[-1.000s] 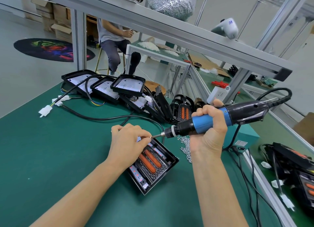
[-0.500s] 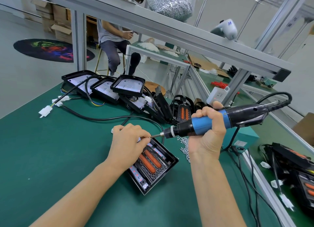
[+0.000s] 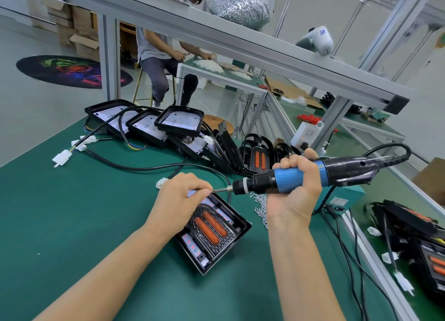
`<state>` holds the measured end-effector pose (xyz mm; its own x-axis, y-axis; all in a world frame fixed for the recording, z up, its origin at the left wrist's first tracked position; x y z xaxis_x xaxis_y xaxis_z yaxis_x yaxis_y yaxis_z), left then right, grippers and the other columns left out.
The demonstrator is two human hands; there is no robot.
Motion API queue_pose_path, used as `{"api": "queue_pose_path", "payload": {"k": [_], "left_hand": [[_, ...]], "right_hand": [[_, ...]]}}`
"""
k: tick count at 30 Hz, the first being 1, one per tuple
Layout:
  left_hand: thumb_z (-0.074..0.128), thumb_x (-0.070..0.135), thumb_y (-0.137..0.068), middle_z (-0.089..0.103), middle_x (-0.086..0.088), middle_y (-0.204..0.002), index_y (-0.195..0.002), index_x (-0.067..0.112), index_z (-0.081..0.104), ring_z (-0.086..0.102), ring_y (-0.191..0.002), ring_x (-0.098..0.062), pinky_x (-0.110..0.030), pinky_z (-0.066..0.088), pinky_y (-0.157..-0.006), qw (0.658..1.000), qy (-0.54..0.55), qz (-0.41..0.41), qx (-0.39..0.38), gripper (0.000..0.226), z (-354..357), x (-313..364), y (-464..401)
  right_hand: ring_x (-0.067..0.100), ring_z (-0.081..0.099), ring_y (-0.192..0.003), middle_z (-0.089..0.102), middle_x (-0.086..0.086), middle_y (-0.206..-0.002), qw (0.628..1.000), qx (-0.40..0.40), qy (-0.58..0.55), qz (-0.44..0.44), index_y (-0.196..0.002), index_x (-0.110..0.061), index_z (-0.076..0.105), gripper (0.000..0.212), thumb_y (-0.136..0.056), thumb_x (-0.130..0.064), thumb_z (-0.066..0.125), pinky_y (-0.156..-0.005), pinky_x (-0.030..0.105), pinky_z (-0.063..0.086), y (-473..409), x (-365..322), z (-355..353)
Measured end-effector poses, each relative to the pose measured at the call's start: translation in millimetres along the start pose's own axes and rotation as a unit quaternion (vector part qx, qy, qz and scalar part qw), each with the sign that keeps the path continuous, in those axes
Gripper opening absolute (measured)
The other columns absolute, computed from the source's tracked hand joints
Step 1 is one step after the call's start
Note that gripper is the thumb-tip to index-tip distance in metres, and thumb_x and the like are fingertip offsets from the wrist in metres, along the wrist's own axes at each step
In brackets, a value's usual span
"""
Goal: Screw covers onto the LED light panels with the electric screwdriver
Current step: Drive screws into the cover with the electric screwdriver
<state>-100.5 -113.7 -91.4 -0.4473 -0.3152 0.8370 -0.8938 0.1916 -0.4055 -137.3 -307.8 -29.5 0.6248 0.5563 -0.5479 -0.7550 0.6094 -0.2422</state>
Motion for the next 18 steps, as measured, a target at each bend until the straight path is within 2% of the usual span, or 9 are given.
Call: {"api": "queue_pose_path", "payload": {"k": [2,4,7,10,14,18], "left_hand": [[0.066,0.009,-0.085,0.066,0.013,-0.076,-0.077,0.026,0.072,0.055,-0.08,-0.002,-0.008,0.036,-0.071,0.999,0.026,-0.021,-0.001,0.02,0.7,-3.5,-0.5],[0.067,0.013,-0.085,0.067,0.019,-0.077,-0.074,0.034,0.07,0.056,-0.075,0.003,-0.013,0.038,-0.071,0.996,0.06,-0.06,-0.005,0.024,2.8,-9.7,-0.3],[0.068,0.015,-0.085,0.068,0.021,-0.077,-0.073,0.034,0.072,0.056,-0.071,0.005,-0.02,0.041,-0.073,0.99,0.096,-0.104,-0.006,0.023,5.0,-17.8,-0.2],[0.069,0.012,-0.084,0.07,0.018,-0.076,-0.073,0.032,0.073,0.059,-0.072,0.002,-0.023,0.044,-0.077,0.984,0.131,-0.119,0.001,0.023,4.9,-18.0,-0.3],[0.07,0.008,-0.082,0.071,0.015,-0.071,-0.073,0.028,0.073,0.059,-0.067,0.003,-0.018,0.043,-0.073,0.979,0.159,-0.127,0.015,0.023,2.9,-16.6,-1.1],[0.07,0.005,-0.082,0.07,0.013,-0.068,-0.074,0.022,0.074,0.058,-0.063,0.004,-0.009,0.043,-0.065,0.972,0.187,-0.139,0.028,0.019,2.1,-20.3,-2.4]], "right_hand": [[0.008,0.051,-0.055,0.052,-0.006,-0.061,1.0,0.007,-0.006,0.003,-0.091,-0.021,0.055,0.022,-0.08,-0.001,0.052,-0.063,0.021,0.045,0.0,0.2,-2.0],[0.008,0.051,-0.055,0.052,-0.006,-0.061,1.0,0.016,-0.019,0.008,-0.089,-0.021,0.056,0.022,-0.08,-0.001,0.053,-0.064,0.021,0.044,-0.4,0.5,-3.1],[0.009,0.051,-0.055,0.052,-0.006,-0.061,0.999,0.022,-0.025,0.006,-0.088,-0.021,0.057,0.022,-0.074,-0.004,0.055,-0.064,0.021,0.044,0.3,0.4,-3.0],[0.009,0.051,-0.055,0.052,-0.006,-0.061,0.999,0.036,-0.021,0.003,-0.089,-0.021,0.056,0.023,-0.086,0.0,0.049,-0.065,0.021,0.044,0.6,1.3,-4.0],[0.008,0.052,-0.055,0.053,-0.007,-0.061,0.999,0.042,-0.029,0.004,-0.089,-0.021,0.056,0.024,-0.088,0.001,0.046,-0.063,0.02,0.045,0.7,3.4,-4.4],[0.009,0.056,-0.059,0.057,-0.006,-0.065,0.998,0.018,-0.046,0.03,-0.092,-0.023,0.057,0.022,-0.087,-0.001,0.052,-0.065,0.02,0.05,4.8,10.7,-4.5]]}}
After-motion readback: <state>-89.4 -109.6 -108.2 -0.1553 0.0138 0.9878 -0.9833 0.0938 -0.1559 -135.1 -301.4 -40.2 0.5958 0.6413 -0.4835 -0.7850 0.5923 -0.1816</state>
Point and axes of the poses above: each hand's wrist, its own y-axis away from the middle knuckle, its own z-axis out of the palm, x = y × z, the point moved 6 cm from there along -y, towards the middle knuckle
